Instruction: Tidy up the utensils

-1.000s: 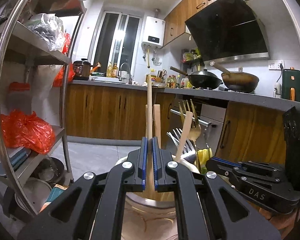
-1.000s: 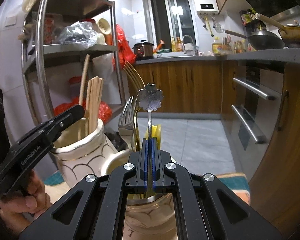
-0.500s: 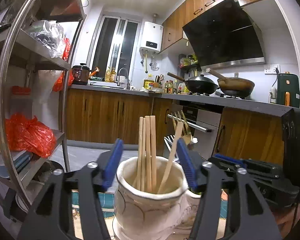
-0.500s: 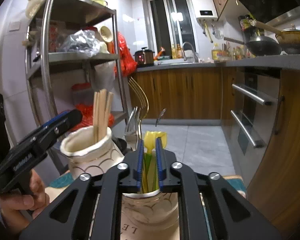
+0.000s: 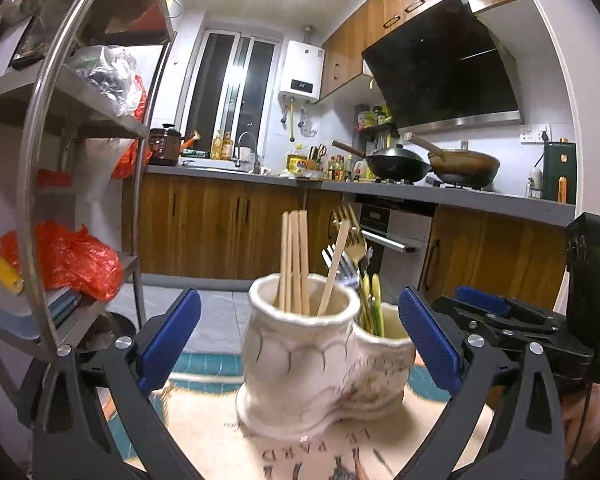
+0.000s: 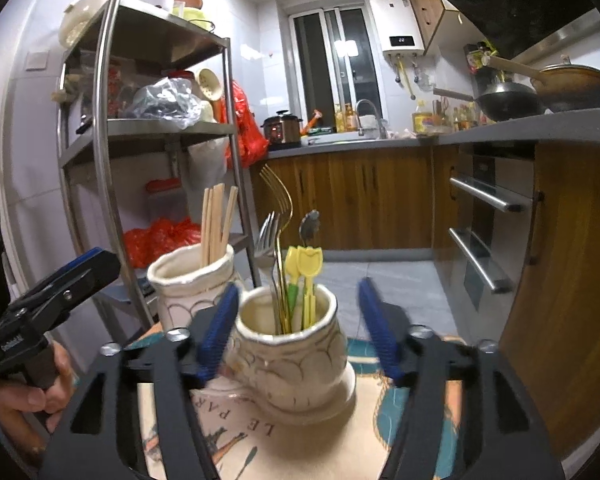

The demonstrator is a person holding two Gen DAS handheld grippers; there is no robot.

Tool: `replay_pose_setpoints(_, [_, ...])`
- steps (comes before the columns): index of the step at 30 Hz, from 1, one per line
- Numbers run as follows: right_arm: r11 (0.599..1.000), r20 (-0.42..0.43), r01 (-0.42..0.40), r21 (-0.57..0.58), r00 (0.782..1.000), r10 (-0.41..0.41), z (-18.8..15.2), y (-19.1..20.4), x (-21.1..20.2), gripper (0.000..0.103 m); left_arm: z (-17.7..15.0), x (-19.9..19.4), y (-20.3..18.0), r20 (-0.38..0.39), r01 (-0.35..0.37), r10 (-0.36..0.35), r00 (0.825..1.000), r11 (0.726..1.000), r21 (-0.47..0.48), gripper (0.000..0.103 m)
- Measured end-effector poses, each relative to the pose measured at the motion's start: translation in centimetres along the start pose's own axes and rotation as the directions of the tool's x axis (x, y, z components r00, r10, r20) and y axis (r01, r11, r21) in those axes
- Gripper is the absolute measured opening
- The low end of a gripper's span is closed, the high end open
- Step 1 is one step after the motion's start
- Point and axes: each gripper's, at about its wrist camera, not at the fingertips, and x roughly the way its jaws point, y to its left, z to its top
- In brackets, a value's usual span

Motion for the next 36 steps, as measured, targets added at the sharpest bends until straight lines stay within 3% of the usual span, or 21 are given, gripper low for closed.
replay_pose_setpoints(2, [1.0,0.0,0.009,-0.012,1.0,-0.009,-0.7,0.3,-0.5,0.072,-0.5,-0.7,0.2,-0.003,-0.024,0.024,1.0,1.0,0.001,0.097])
replay_pose_setpoints(4, [1.0,-0.008,0.015,-0.022,1.0,-0.016,-1.3,0.6,-1.0,0.084,-1.0,-1.0,0.2,-0.009,-0.048,0.048,0.999,0.999,0.01,0.097])
replay_pose_setpoints(10, [0.998,-0.006,0.032,-0.057,0.999,-0.032,-2.8,1.7,-2.6,0.091,-2.7,-1.7,0.1,-0.044,-0.077,0.079,0.996,0.996,0.035,0.097])
replay_pose_setpoints(20, [0.997,-0.002,0.036,-0.075,0.999,-0.036,-4.3,2.4,-3.3,0.092,-3.5,-2.1,-0.9,-0.036,-0.072,0.074,0.997,0.995,0.071,0.098])
replay_pose_setpoints(27, [0.996,0.0,0.051,-0.075,0.999,-0.051,-4.4,2.4,-3.4,0.092,-3.5,-2.0,-0.7,-0.039,-0.118,0.121,0.992,0.991,0.059,0.098])
replay_pose_setpoints(36, [0.996,0.0,0.056,-0.076,0.998,-0.056,-4.4,2.5,-3.4,0.092,-3.5,-1.9,-0.9,-0.036,-0.122,0.125,0.992,0.99,0.074,0.098])
